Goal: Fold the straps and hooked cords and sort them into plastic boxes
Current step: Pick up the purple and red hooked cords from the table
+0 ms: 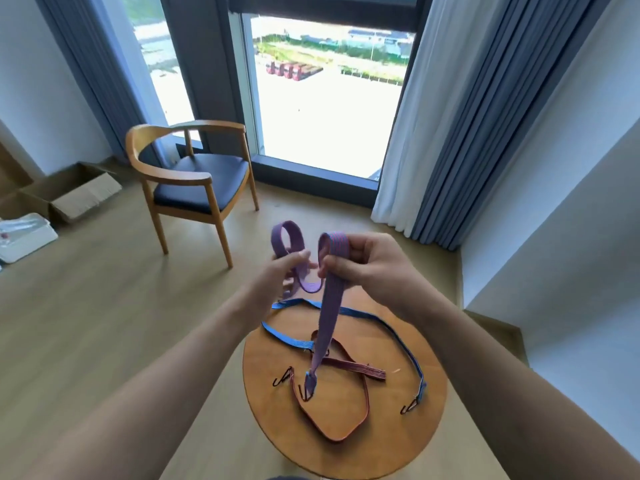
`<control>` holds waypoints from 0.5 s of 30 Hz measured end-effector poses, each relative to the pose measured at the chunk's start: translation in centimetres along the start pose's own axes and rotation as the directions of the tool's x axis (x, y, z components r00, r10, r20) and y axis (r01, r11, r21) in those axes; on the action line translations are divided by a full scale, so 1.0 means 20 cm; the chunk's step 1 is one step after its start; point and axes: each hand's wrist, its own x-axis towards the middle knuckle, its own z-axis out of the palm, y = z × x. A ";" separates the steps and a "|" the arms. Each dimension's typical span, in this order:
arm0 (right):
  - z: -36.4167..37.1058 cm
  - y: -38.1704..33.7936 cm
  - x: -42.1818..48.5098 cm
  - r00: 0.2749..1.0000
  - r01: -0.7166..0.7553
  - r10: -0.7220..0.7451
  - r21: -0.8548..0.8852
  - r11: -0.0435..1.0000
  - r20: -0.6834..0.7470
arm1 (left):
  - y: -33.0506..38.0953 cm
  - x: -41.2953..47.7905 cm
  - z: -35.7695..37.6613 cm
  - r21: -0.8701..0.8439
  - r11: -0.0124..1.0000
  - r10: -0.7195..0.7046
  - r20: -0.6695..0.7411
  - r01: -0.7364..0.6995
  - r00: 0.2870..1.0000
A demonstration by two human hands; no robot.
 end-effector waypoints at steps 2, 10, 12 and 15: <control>0.01 -0.08 0.00 1.000 0.022 -0.021 0.044 0.999 -0.014 | -0.03 -0.04 0.06 -0.071 0.997 -0.008 0.116 0.016 0.993; -0.09 -0.14 0.04 0.968 0.067 -0.053 0.047 0.997 -0.246 | -0.20 -0.18 0.16 -0.239 0.955 -0.001 0.594 0.178 0.805; -0.13 -0.09 0.04 0.955 0.051 -0.033 0.050 0.997 -0.295 | -0.20 -0.19 0.13 -0.080 0.993 -0.028 0.563 0.088 0.826; -0.17 0.01 0.01 0.922 0.007 0.019 0.065 0.998 -0.387 | -0.19 -0.16 0.10 0.257 0.966 -0.089 0.392 -0.016 0.916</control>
